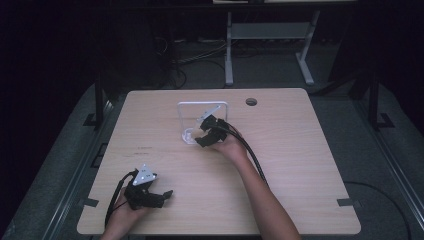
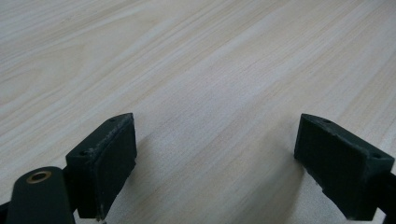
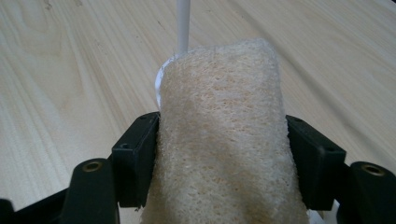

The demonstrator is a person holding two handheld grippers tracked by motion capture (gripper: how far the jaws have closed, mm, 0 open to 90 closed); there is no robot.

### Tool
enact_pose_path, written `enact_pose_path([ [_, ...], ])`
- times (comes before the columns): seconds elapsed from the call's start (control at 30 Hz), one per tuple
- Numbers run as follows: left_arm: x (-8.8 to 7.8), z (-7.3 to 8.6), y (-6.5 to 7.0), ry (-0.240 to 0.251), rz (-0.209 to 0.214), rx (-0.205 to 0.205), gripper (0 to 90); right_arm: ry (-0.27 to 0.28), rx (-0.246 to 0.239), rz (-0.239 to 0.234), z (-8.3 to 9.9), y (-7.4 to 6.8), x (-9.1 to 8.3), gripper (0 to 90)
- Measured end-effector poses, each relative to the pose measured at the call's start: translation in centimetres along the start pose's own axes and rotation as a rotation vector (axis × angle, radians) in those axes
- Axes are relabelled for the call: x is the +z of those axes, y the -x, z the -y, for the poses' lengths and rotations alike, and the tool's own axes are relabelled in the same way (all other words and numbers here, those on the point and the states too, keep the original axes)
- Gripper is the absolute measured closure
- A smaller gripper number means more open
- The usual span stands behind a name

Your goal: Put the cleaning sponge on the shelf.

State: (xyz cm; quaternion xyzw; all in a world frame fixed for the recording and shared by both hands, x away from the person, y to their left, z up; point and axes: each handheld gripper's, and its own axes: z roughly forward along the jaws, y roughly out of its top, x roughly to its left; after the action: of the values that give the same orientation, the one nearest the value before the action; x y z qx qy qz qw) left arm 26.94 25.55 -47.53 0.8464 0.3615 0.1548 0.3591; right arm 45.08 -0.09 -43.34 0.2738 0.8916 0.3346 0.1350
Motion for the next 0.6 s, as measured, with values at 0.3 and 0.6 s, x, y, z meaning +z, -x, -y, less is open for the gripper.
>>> enact_pose_path([
  [0.3, 0.0, 0.0, 0.0, 0.0, 0.0, 0.0, 12.2, -0.015, 0.005, -0.009, -0.2, -0.2, 0.9, 32.6],
  [0.6, 0.0, 0.0, 0.0, 0.001, 0.0, -0.001, 12.2, -0.017, 0.003, -0.011, -0.4, -0.1, 1.6, 32.5],
])
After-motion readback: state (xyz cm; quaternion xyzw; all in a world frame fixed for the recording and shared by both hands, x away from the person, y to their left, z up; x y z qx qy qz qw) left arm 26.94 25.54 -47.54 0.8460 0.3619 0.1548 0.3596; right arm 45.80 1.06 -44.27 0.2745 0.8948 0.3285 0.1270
